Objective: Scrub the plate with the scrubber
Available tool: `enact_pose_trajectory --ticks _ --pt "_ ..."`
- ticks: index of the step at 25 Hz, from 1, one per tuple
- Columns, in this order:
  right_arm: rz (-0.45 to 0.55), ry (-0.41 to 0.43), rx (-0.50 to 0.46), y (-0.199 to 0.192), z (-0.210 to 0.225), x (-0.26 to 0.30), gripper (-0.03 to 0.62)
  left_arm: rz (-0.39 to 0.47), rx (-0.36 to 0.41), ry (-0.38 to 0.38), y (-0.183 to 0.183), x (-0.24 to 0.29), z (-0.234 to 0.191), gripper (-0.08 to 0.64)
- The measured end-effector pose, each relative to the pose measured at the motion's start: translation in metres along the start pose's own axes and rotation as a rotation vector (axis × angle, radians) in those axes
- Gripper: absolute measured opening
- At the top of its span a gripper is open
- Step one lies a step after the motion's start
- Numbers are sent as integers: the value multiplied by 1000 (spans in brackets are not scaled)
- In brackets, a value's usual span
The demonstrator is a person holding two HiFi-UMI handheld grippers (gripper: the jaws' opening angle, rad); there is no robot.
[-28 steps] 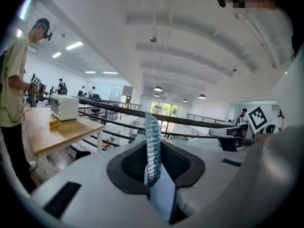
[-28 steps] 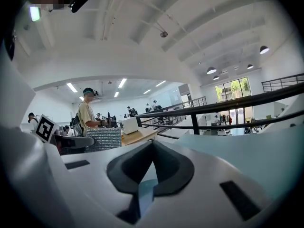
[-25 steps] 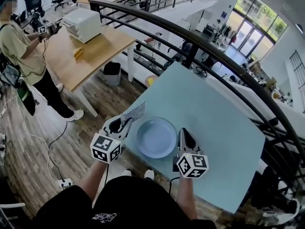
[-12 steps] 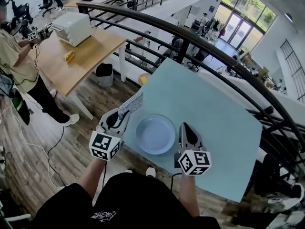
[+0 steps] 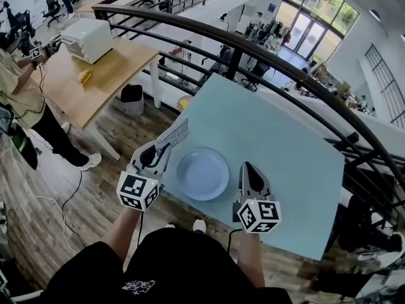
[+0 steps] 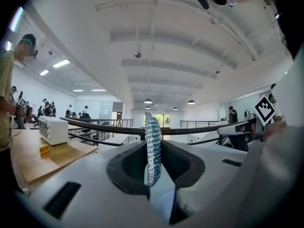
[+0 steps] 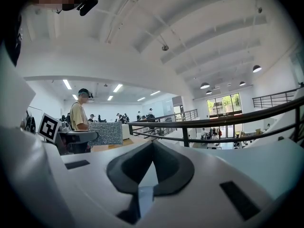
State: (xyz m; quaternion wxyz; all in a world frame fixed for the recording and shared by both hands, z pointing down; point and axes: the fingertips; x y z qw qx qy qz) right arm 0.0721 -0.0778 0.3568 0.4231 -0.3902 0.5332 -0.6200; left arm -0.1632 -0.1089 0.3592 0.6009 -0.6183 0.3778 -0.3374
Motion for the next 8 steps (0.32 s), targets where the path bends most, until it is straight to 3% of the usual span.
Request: enact_pose_trajectory --ticks 8 --pt "2 0 10 -4 5 -8 6 -19 -42 -16 -9 -1 11 84"
Point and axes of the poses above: the fingertips, and each gripper's own axes: x forward along the fingers, z to its right, y out of its top, and after that the axes turned 7 degrees about z, right-handed
